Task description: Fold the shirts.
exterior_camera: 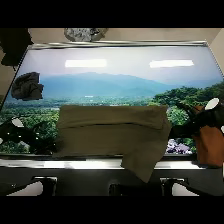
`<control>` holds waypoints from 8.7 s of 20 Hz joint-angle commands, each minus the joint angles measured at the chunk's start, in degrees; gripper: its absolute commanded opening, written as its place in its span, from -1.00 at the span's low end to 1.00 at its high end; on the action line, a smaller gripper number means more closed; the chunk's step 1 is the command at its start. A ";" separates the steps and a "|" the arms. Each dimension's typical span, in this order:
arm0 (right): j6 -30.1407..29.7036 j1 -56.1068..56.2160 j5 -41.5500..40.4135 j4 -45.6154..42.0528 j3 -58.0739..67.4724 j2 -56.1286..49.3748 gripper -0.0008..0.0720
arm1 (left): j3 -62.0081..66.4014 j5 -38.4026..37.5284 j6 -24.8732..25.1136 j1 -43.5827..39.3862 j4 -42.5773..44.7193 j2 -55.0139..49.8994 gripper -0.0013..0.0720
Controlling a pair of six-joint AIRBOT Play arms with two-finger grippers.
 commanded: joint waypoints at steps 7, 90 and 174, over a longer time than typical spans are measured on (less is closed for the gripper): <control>-1.92 0.00 -0.79 -0.55 -12.33 6.82 0.46 | -4.07 6.10 -0.63 -0.02 -3.76 0.39 -0.88; -4.02 2.05 -11.87 28.11 16.48 -28.22 0.54 | 52.46 1.64 -6.69 -18.05 -11.87 -6.93 0.47; 9.20 12.70 -28.06 31.89 -5.84 -10.38 0.13 | 52.15 13.92 -7.80 -28.94 3.65 6.75 -0.88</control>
